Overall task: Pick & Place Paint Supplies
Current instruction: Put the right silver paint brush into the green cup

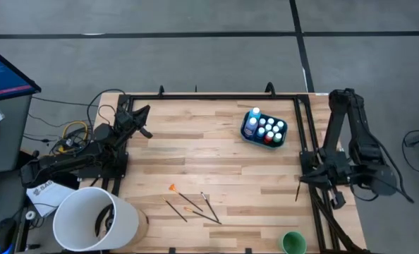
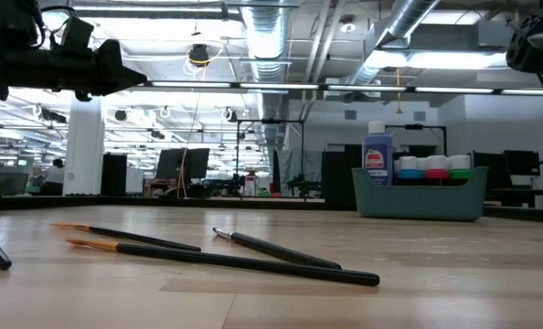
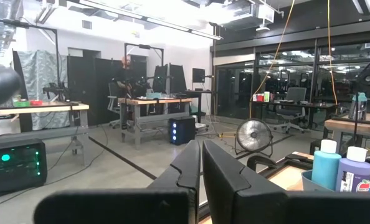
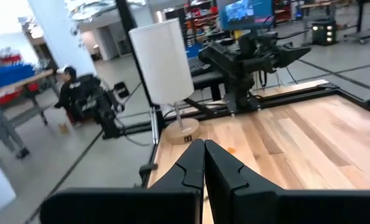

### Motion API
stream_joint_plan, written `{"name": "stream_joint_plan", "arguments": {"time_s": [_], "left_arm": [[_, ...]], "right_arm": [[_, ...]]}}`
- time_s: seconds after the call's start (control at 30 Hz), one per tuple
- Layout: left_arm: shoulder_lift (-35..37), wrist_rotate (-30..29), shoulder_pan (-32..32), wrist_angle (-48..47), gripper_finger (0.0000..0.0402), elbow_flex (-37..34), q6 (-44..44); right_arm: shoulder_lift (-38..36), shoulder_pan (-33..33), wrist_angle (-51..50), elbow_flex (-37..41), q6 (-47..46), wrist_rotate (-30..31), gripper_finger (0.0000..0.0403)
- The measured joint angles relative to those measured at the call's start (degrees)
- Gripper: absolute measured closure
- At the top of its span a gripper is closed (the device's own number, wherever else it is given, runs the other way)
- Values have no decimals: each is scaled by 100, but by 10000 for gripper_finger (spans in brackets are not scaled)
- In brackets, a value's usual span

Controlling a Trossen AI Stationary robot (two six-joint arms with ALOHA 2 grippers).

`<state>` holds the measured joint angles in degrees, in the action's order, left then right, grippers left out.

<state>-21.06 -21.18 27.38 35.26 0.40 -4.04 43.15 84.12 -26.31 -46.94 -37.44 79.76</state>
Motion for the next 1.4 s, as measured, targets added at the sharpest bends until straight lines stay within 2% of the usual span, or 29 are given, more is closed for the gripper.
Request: {"name": "stream_joint_plan", "arguments": {"time_s": [0.13,0.33,0.4,0.53,0.83,1.4], "left_arm": [[0,-1,0,-1,394,0,0],[0,-1,0,-1,394,-1,0],[0,1,0,1,394,0,1],[0,-1,0,1,394,0,1],[0,0,1,1,394,-1,1],[0,-1,1,1,394,-2,-1]], "right_arm": [[-4,-633,670,0,427,-598,403],[223,-1672,963,-2,-24,-2420,403],[380,-1883,978,-2,-224,-2923,403],[825,-1978,1222,-2,-191,-3557,403],[1902,-1663,2232,-2,233,-3667,403],[2884,-1204,2249,-2,183,-3669,403]]}}
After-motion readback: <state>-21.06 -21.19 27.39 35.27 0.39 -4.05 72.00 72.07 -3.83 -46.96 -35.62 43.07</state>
